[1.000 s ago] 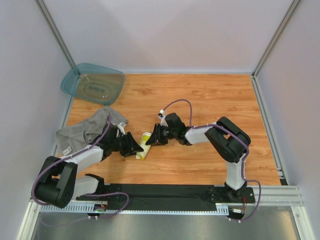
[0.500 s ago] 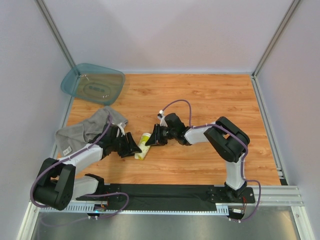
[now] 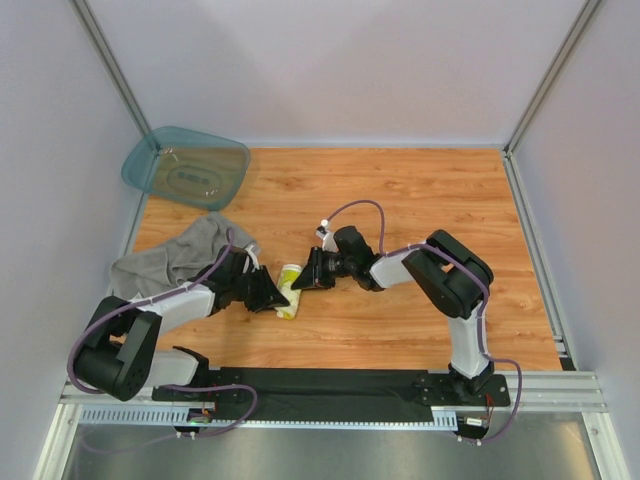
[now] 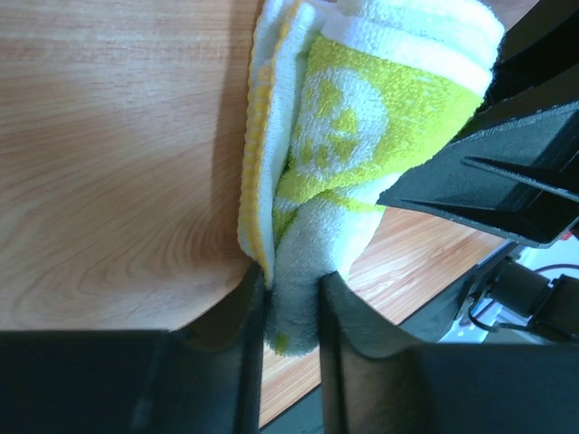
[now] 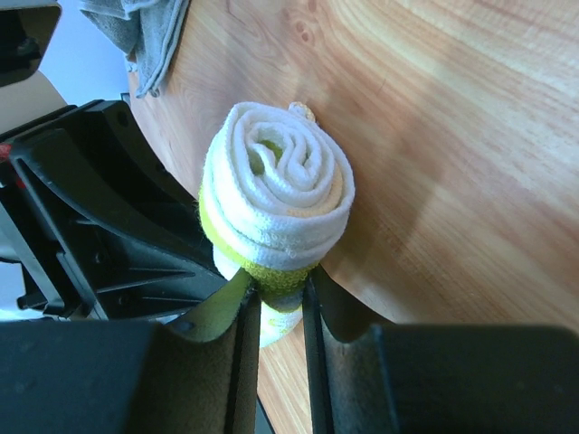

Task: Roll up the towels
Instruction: Place the rolled towel into the container

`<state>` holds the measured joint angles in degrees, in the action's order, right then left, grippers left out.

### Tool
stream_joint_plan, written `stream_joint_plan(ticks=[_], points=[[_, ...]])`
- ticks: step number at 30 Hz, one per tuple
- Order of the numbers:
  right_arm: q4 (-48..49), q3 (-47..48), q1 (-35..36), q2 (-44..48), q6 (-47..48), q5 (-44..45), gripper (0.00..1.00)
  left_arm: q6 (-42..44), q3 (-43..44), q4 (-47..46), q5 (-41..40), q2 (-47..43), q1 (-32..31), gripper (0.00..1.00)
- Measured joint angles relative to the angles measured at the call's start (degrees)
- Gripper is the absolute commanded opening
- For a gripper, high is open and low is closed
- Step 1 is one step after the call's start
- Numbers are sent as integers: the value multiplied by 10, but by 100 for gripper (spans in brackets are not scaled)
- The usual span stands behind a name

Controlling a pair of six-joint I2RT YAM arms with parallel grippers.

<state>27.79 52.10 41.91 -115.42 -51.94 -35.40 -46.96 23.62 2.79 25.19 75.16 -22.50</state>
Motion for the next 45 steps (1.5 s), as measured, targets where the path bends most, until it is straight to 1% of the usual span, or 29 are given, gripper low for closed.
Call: stream_joint_plan(ticks=[1, 4, 6, 8, 9, 12, 16, 20, 23, 26, 30, 33, 39, 42, 45], points=[[4, -1, 0, 0, 0, -1, 7, -3, 0, -5, 3, 3, 0, 13], [8, -3, -1, 0, 0, -2, 9, -7, 0, -11, 6, 3, 0, 0], [8, -3, -2, 0, 0, -2, 24, -7, 0, -12, 7, 0, 0, 0], [5, -3, -2, 0, 2, -2, 45, -4, 0, -7, 3, -7, -1, 0], [-1, -3, -2, 2, 6, -1, 58, 0, 2, -2, -2, -11, -4, 0], [-23, -3, -4, 23, 15, 4, 67, 19, 22, 39, -31, -23, -10, 0], [-103, -17, -14, 75, 40, 37, 70, 55, 73, 127, -92, -45, -10, 0], [-183, -49, -51, 156, 57, 66, 70, 92, 137, 184, -134, -67, -6, 0], [-225, -64, -75, 222, 68, 81, 70, 126, 207, 224, -155, -62, 10, 0], [-250, -74, -80, 285, 77, 89, 70, 153, 281, 255, -180, -38, 31, 0], [-272, -97, -77, 346, 83, 89, 70, 193, 401, 279, -217, 30, 59, 0], [-294, -120, -76, 385, 88, 89, 70, 223, 511, 306, -231, 105, 90, 0], [-340, -139, -76, 443, 100, 87, 70, 292, 737, 327, -256, 265, 161, 0], [-356, -139, -76, 466, 103, 85, 70, 319, 823, 338, -248, 339, 197, 0], [-368, -139, -76, 483, 110, 82, 70, 360, 879, 351, -247, 403, 223, 0]])
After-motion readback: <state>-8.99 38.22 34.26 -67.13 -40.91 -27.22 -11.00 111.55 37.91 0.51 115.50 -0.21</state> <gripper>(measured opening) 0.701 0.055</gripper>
